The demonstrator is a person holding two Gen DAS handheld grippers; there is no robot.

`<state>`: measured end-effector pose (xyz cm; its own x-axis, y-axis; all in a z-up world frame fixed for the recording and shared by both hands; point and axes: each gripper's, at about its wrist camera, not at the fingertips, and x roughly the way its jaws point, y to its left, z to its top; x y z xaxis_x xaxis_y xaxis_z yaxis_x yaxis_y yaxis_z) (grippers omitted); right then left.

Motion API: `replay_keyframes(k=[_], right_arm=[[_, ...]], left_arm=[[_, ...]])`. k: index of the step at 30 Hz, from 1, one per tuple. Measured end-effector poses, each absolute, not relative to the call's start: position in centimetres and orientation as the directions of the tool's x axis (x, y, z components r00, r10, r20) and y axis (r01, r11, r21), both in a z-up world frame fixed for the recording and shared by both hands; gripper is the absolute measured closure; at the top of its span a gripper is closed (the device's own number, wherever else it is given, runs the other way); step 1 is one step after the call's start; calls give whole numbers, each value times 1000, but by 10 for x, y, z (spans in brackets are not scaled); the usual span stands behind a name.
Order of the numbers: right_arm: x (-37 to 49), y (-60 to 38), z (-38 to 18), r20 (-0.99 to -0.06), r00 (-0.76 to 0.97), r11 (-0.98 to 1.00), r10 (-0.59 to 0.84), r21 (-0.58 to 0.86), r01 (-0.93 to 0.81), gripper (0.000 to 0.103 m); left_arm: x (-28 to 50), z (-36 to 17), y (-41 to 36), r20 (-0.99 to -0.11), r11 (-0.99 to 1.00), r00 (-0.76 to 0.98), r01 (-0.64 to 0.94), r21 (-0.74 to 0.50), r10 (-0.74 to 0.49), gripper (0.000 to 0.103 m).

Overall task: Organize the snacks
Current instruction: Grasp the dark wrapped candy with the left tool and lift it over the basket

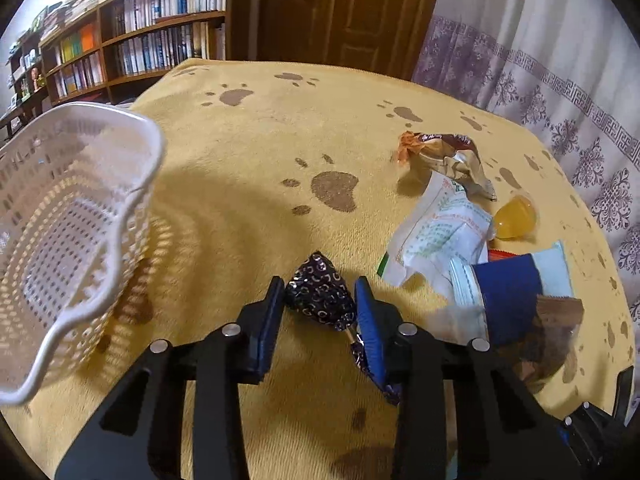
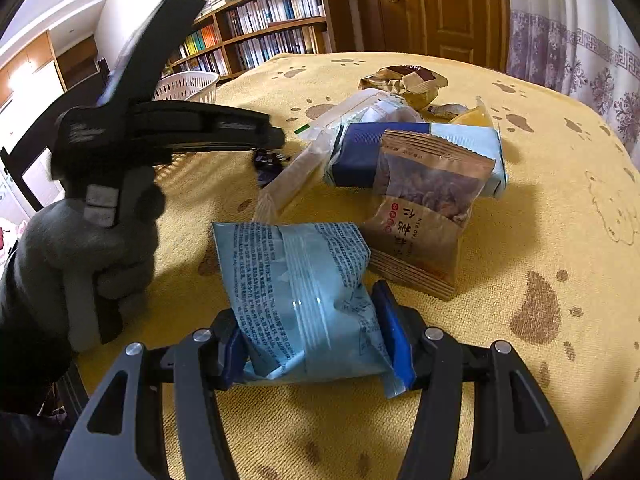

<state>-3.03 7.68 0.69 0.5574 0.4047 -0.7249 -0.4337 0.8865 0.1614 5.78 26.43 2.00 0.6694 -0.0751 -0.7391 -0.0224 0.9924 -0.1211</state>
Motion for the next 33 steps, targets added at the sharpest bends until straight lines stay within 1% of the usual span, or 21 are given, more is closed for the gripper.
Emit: replay_keyframes(k=[4,7,10,13,16,20,22,23,33], right_arm=[[-30,78,7,-726,559,887,402,158,-434,46],[-30,78,7,-726,559,888,400,155,-433,46],[-30,79,7,-727,562,889,395,148,-433,46],[-30,78,7,-727,563,890,394,148,-432,46],[-30,79,7,-727,563,890,394,147,-433,46],[-30,78,7,-727,562,889,394,148,-433,46],[-30,79,7,-727,562,889,395,149,-433,46],[-31,78,7,-726,562,889,396,150,-432,46],[-31,79,7,-729,565,891,388,139,-432,46]], left_arm=[[42,33,270,-713,989,695,-13,-145,-95,67],[37,37,272,-709,990,698,-7,-144,-98,67],[42,33,273,-729,987,677,-17,-161,-107,66],[53,21,271,-762,979,632,-28,-204,-141,66],[63,9,263,-782,982,611,-36,-184,-124,66],[66,9,252,-771,992,632,-29,-126,-80,66],[62,10,253,-767,991,636,-19,-129,-87,77],[59,11,253,-765,990,636,-10,-143,-104,79],[22,59,270,-667,985,735,6,-173,-121,79]])
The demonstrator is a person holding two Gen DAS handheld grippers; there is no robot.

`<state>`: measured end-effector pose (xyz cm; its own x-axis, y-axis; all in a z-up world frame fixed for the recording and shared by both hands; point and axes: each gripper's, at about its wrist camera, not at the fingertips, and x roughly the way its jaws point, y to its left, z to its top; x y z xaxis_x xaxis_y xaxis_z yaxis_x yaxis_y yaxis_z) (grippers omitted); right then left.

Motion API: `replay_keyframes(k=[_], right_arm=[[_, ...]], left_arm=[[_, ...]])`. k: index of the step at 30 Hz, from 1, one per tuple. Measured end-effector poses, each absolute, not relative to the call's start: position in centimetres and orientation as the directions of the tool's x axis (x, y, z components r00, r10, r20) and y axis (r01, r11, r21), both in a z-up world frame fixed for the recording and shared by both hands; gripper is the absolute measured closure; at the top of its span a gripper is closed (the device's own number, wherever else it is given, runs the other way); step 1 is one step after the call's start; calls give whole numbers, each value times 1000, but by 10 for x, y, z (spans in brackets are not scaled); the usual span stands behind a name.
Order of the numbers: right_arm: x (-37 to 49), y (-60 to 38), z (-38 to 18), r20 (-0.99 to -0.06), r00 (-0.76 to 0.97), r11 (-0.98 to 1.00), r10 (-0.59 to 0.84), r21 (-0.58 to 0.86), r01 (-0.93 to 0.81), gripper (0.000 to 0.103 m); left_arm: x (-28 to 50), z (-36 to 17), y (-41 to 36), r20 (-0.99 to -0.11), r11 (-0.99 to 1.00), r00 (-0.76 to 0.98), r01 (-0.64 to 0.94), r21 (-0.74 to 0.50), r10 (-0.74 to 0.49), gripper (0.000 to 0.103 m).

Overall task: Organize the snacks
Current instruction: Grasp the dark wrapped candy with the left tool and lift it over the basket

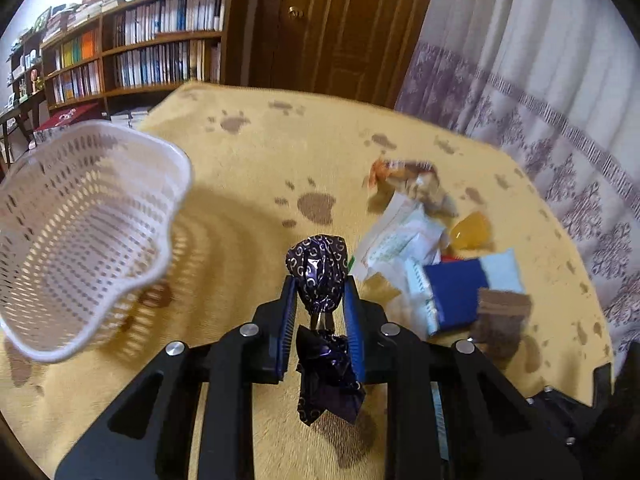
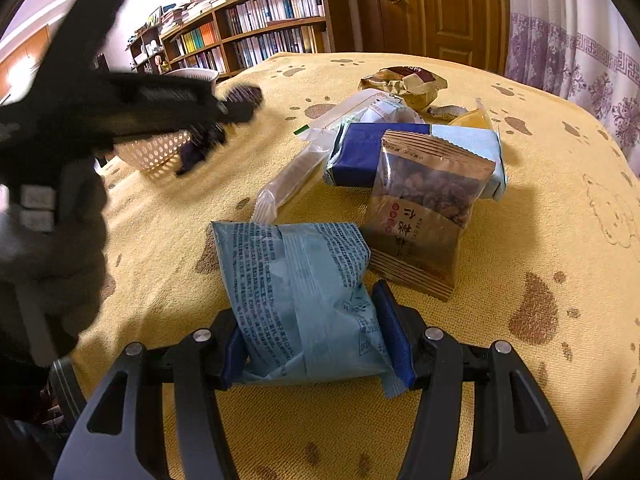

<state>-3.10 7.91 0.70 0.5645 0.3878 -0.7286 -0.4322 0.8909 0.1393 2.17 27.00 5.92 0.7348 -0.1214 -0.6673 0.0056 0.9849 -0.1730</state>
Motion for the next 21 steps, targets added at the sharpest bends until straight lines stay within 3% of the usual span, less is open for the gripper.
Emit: replay_keyframes(k=[9,21], right_arm=[[-32,83,7,-736,572,896,363,107,-431,46],[-34,90,6,-746,583,902,321,53,-429,46]], left_arm=[[8,101,318,-588,981,809,-119,-154,5,79],[8,96,389,-591,948,795,-278,-152,138,79]])
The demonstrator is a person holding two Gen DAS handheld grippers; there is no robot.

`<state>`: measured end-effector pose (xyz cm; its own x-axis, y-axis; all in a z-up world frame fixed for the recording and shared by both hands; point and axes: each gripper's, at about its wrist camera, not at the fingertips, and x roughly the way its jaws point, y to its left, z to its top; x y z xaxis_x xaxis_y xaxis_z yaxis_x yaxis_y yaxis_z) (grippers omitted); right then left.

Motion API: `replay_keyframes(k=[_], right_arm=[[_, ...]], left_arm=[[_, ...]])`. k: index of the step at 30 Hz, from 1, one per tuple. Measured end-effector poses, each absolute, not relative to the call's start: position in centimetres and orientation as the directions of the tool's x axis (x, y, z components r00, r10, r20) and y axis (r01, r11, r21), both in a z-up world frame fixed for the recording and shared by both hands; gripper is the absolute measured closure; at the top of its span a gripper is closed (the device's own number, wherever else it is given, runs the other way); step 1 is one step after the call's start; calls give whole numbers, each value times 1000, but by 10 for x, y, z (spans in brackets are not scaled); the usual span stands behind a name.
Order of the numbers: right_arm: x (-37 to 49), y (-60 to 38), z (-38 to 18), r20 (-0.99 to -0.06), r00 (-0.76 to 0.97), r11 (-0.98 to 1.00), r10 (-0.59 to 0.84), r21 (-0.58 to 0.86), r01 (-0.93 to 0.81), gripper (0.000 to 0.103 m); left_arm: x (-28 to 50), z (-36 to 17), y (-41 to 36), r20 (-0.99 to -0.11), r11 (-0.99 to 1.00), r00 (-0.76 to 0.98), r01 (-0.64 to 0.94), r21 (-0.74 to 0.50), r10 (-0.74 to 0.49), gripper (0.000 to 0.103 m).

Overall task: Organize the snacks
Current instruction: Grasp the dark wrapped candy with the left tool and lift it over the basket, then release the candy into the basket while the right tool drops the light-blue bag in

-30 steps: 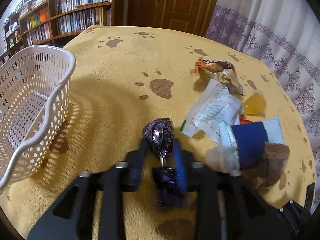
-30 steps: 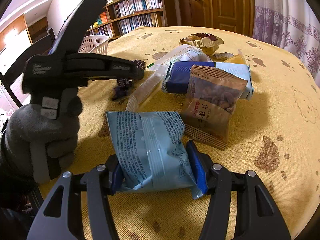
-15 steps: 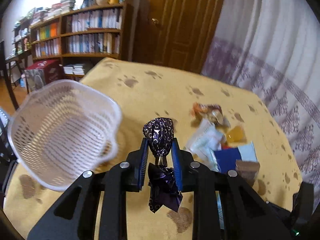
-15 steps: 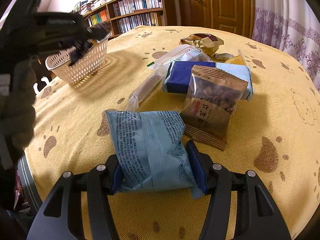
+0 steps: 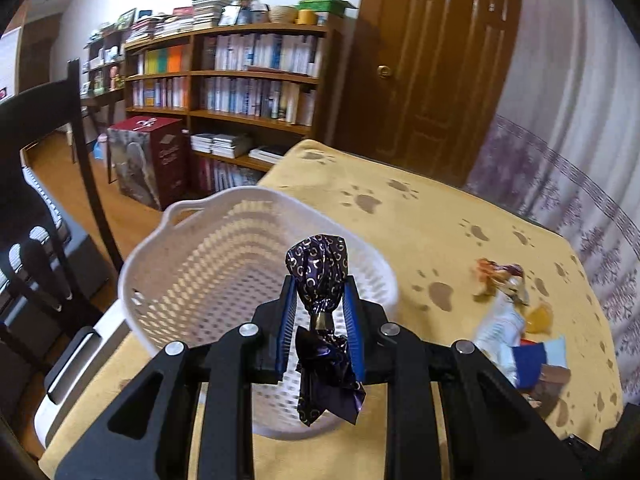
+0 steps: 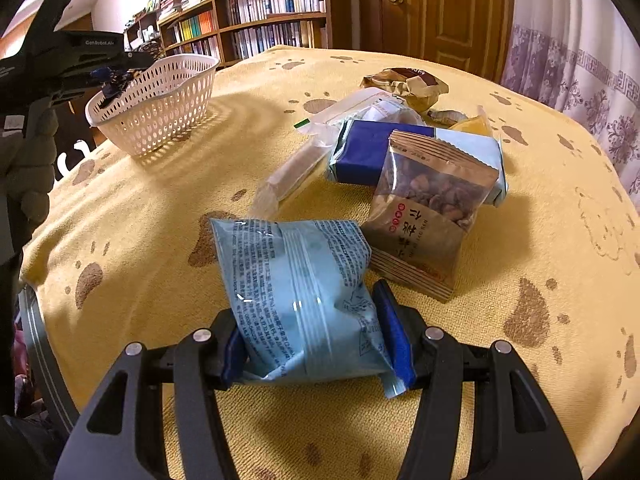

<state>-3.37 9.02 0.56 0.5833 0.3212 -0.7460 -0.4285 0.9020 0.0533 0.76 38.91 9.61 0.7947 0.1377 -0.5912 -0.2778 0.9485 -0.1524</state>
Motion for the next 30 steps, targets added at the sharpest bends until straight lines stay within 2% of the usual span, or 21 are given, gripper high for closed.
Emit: replay_keyframes(k=[1,2,5,9,16,21,26,30], right_arm=[[-34,91,5,-747,585,903,316,47,-428,46],[-34,91,5,-748,586,903,313,44,-427,46],[-34,92,5,-750,588,905,304,34,-424,46],[-34,94,5,-752,591,908,293,24,-419,46],[-34,99,6,-757,597,920,265,12,-392,45],[-33,100,8,-758,601,930,256,23,-367,49],[-33,96,15,-754,555,918,351,159,-364,52],[-38,104,27,-730,546,895,410,209,-393,52]], left_arm=[[8,96,392,-592,947,793,-285,-150,145,79],[7,94,396,-594,943,789,-299,-147,157,74],[5,91,407,-591,929,786,-334,-159,181,27],[-3,93,416,-566,919,794,-363,-152,220,13],[-20,102,431,-521,906,803,-406,-124,289,10],[-28,114,436,-498,900,807,-423,-109,318,6],[-32,120,442,-488,894,811,-430,-126,322,4],[-32,120,447,-492,887,808,-440,-140,323,3]])
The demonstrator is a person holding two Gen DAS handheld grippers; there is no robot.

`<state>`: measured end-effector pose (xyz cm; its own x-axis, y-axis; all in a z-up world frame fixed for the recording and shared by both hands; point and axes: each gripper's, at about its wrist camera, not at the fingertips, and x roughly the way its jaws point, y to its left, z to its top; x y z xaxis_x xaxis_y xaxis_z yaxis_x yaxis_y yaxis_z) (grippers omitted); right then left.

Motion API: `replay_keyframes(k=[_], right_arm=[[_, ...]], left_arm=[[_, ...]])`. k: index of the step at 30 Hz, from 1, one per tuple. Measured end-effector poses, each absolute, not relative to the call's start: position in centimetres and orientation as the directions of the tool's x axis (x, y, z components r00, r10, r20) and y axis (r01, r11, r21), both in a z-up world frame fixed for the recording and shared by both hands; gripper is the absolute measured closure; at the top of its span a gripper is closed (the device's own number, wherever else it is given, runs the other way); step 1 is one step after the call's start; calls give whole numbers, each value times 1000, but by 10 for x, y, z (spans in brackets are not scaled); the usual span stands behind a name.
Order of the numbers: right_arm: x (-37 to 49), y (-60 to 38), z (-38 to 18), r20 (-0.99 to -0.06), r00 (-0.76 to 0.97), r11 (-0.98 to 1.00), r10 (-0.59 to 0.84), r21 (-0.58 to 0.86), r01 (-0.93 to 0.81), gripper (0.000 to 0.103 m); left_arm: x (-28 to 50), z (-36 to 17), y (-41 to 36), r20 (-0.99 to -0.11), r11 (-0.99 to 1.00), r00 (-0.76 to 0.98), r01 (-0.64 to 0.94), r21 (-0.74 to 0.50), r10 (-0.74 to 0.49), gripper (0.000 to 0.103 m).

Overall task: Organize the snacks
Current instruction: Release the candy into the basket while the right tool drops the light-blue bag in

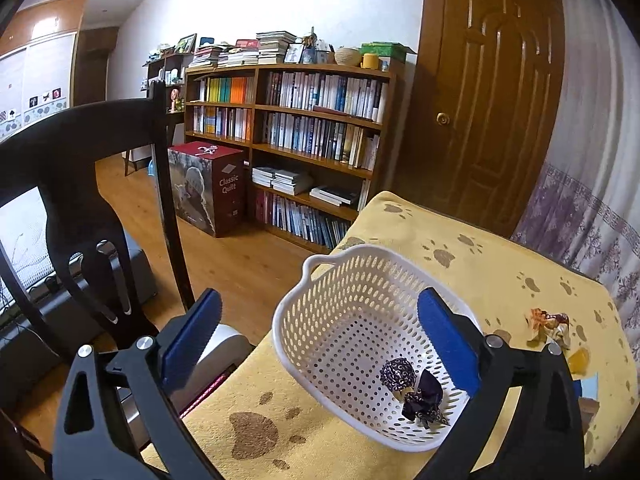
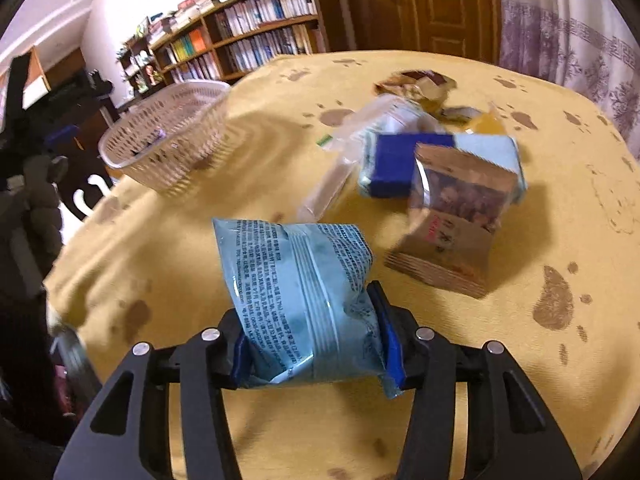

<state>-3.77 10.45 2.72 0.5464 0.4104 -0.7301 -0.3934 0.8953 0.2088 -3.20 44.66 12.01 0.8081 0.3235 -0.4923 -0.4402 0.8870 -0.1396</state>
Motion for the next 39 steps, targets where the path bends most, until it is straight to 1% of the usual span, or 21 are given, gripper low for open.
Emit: replay_keyframes(k=[6,15,19,24,30,39], right_arm=[[-41,119,46,-700,562,881,442,219,-420,52],[-22,145,82,-650,598,868,470,216,-448,52],[-11,174,106,-609,614,847,502,204,-491,52],[7,215,126,-575,614,823,540,209,-528,52],[31,260,138,-564,602,809,565,235,-538,52],[51,312,136,-590,589,808,553,207,-551,52]], left_arm=[[-36,122,455,-491,873,802,-464,-150,342,3],[-50,139,461,-430,861,812,-491,-136,395,3],[-58,147,458,-399,853,809,-510,-114,430,3],[-65,155,454,-381,854,815,-509,-107,437,3],[-75,163,457,-368,846,814,-520,-116,450,3],[-81,170,462,-360,852,829,-504,-146,428,3]])
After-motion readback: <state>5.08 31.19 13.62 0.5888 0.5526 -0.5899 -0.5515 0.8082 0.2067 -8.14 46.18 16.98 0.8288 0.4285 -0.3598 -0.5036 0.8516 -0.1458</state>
